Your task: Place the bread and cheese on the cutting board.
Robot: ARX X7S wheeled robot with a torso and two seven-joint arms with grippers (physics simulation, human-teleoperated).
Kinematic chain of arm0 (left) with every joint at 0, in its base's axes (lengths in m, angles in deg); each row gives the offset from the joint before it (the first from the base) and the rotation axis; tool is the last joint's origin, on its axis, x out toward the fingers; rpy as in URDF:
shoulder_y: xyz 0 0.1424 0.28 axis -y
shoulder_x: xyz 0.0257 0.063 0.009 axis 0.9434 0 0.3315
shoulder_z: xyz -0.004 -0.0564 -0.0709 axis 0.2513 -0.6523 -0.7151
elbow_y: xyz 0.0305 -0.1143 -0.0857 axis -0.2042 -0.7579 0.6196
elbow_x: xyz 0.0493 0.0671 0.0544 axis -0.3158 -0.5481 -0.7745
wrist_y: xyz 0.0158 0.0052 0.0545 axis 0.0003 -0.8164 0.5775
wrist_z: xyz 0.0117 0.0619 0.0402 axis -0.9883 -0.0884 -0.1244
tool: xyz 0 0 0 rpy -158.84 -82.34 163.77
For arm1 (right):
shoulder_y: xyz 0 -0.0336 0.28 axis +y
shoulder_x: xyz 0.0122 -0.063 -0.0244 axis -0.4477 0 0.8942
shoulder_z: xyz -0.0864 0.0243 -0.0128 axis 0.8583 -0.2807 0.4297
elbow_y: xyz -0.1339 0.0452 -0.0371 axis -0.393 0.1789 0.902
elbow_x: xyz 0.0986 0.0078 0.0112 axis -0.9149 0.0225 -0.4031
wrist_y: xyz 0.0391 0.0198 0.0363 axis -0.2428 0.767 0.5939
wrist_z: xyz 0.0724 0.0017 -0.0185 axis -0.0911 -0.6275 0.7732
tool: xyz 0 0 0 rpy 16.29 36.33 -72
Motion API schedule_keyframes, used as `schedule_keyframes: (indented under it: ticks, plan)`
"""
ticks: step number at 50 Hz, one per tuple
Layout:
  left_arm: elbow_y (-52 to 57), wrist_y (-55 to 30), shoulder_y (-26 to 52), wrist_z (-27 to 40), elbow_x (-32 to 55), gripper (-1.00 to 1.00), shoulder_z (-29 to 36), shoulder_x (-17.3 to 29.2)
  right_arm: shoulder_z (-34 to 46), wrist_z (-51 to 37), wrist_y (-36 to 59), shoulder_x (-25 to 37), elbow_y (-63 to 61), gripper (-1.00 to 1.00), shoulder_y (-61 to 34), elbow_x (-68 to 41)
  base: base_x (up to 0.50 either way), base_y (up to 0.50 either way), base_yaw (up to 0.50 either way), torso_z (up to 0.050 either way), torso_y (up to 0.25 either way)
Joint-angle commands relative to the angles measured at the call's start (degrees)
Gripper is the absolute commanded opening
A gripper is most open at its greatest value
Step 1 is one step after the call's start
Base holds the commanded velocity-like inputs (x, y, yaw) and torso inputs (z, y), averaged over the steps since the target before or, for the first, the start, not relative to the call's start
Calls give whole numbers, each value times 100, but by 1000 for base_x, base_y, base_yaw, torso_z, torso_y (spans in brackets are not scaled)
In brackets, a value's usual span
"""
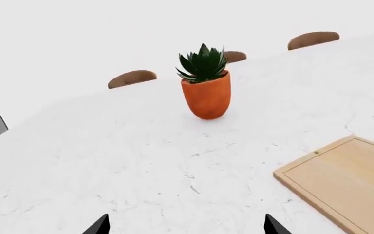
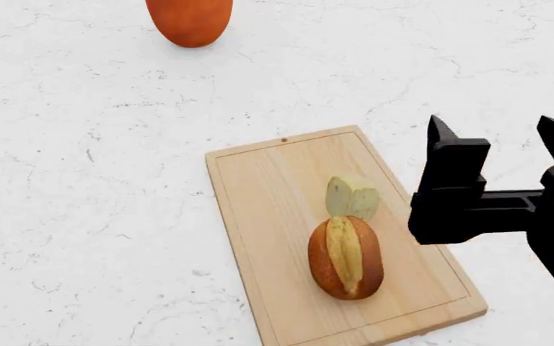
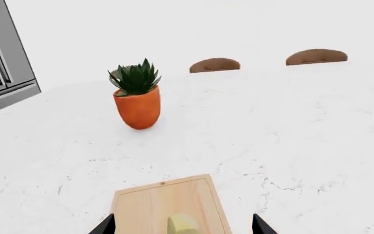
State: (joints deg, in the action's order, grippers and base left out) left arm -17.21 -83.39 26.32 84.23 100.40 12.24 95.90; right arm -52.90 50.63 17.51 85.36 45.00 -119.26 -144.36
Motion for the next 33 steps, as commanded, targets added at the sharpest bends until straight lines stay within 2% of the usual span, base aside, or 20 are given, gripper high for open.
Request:
schedule_keyframes:
  ticks: [1, 5, 15, 24, 33]
  plan:
    - [-396, -431, 1112, -30, 766, 100, 118, 166, -341, 336, -198, 575, -276, 100, 260, 144, 0, 0, 3, 0, 0]
    - [-457, -586, 1400, -33, 827, 100, 246, 119, -398, 174, 44, 568, -181, 100, -132, -103, 0, 0, 0, 0, 0]
    - [-1128, -1184, 3022, 138, 1167, 100, 777, -370, -179, -368, 1265, 6, 523, 100, -1864, -692, 0, 0, 0, 0, 0]
    - [-1380, -1199, 3301, 122, 1216, 100, 853, -528, 70, -798, 1904, -430, 1087, 100, -2962, -1090, 0, 0, 0, 0, 0]
    - [-1607, -1400, 3823, 79, 1210, 100, 1037, -708, 107, -944, 2097, -528, 1250, 100, -3378, -1287, 0, 0, 0, 0, 0]
